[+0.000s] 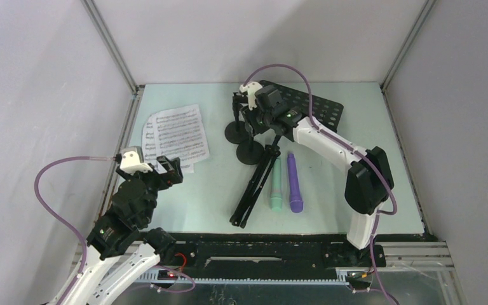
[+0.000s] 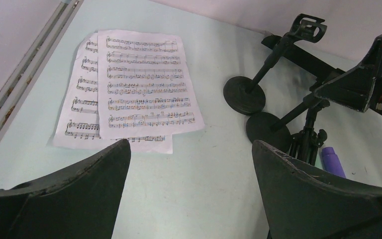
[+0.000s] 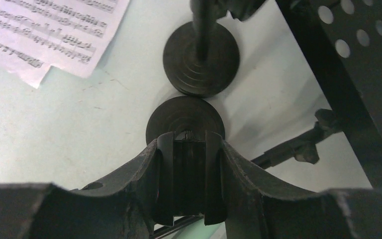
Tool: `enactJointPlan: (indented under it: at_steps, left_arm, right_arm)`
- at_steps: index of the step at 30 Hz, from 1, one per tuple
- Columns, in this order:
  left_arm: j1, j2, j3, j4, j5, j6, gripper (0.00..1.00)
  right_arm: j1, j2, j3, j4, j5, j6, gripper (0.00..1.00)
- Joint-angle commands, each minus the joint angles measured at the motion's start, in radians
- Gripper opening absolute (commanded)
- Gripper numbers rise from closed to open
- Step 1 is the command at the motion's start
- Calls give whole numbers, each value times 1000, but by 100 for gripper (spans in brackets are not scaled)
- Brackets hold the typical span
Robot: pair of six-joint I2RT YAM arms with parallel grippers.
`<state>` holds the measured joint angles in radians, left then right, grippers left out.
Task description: Pack up the instrument practice props
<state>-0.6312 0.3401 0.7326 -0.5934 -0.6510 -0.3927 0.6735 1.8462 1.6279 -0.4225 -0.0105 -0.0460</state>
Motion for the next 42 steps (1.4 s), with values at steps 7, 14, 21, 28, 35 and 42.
enactJointPlan:
  at_steps: [7, 14, 21, 28, 35, 42]
  left_arm:
    - [13, 11, -11, 15, -3, -15, 100]
    - [15, 15, -11, 15, -1, -14, 100]
    - [18, 14, -12, 15, 2, -14, 100]
    - [19, 14, -12, 15, 0, -15, 100]
    - [22, 15, -6, 11, -15, -17, 100]
    - [22, 45, 1, 7, -7, -18, 100]
  right_arm:
    - [-51, 0, 78, 42, 215, -19, 29]
    - [-62, 21, 95, 63, 224, -42, 37]
    - [-36, 34, 86, 70, 103, -48, 71]
    - [-31, -13, 106, 70, 87, -31, 95]
    - [-58, -155, 66, 52, 25, 89, 100]
    - [-90, -324, 0, -174, 32, 332, 100]
